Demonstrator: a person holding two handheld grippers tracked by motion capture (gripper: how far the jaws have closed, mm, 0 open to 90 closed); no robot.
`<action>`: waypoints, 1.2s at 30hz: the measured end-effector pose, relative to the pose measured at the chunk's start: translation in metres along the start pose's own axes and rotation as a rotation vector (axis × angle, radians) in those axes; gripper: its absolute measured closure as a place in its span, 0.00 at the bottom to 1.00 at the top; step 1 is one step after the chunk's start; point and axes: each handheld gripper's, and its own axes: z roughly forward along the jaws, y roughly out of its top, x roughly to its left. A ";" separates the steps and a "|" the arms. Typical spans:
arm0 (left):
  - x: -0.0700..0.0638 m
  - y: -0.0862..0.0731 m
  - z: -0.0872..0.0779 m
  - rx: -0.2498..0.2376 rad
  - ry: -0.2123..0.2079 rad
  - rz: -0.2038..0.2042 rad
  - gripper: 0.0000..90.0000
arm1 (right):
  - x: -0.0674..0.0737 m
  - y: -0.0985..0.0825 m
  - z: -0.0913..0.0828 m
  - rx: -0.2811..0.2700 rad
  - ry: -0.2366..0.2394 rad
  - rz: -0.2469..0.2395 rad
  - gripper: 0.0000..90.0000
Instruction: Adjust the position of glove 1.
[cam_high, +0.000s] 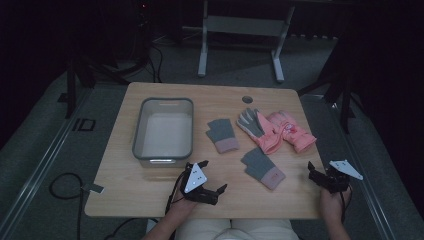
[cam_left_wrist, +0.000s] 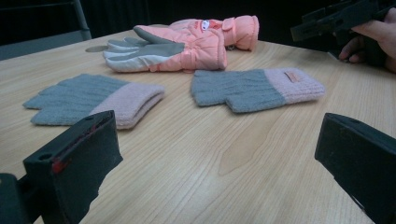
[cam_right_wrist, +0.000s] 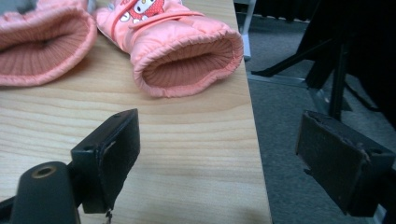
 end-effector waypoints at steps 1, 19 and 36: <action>0.000 0.000 0.000 0.000 0.001 0.000 0.00 | 0.001 0.000 0.000 0.001 -0.005 -0.008 0.15; -0.001 0.000 -0.001 -0.006 0.017 0.005 0.00 | -0.001 0.000 0.000 0.007 -0.011 0.009 0.15; -0.001 0.000 0.000 0.008 0.001 0.009 0.00 | 0.000 0.002 0.002 0.028 -0.006 -0.012 0.15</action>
